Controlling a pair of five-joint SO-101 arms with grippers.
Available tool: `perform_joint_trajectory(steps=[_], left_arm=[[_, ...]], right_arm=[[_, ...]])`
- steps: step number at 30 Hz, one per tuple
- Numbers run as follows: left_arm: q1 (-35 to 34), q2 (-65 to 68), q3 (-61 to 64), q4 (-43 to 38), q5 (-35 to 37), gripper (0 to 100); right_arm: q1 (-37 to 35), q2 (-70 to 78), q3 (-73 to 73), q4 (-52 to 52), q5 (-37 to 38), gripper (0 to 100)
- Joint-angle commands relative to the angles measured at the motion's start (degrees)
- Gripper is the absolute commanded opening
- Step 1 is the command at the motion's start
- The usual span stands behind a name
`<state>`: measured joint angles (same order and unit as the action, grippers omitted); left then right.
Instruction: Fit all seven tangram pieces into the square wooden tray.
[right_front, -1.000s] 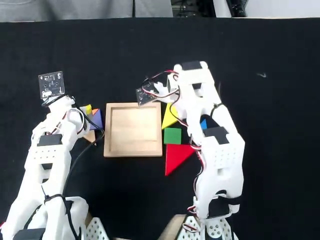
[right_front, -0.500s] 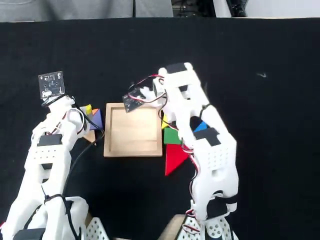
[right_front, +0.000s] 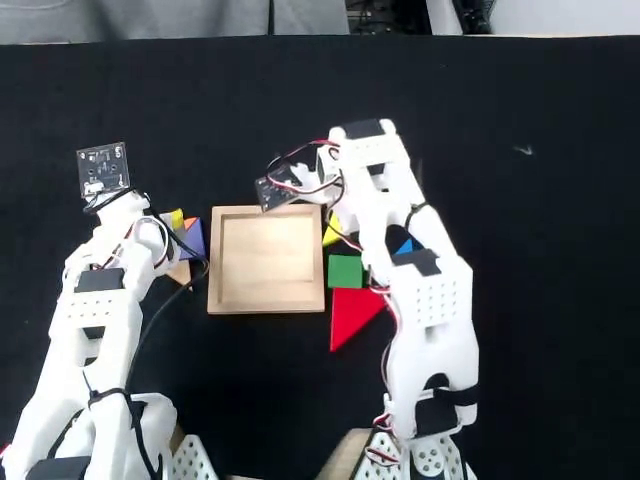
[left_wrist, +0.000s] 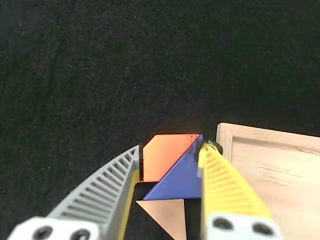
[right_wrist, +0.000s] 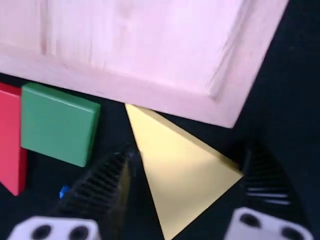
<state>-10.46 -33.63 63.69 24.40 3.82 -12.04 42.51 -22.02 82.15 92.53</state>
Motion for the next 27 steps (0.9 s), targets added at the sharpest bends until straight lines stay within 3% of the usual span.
perform_joint_trajectory(steps=[1, 8, 12, 18, 27], left_arm=[[-0.4, -1.5, -0.4, -1.1, 0.1, 20], [-0.4, -1.5, -0.3, -1.1, 0.2, 20], [-0.4, -1.5, -0.4, -1.1, 0.2, 20], [-0.4, -1.5, -0.3, -1.1, 0.2, 20], [-0.4, -1.5, -0.4, -1.1, 0.2, 20]], right_arm=[[3.5, 1.5, -3.6, -0.1, 0.3, 32.2], [7.1, 4.4, -7.3, 1.8, 0.2, 32.8], [7.9, 4.5, -11.0, 6.0, 0.2, 38.3], [7.6, 4.8, -12.8, 7.4, 4.0, 35.1], [7.0, 4.9, -13.0, 7.1, 4.1, 34.9]])
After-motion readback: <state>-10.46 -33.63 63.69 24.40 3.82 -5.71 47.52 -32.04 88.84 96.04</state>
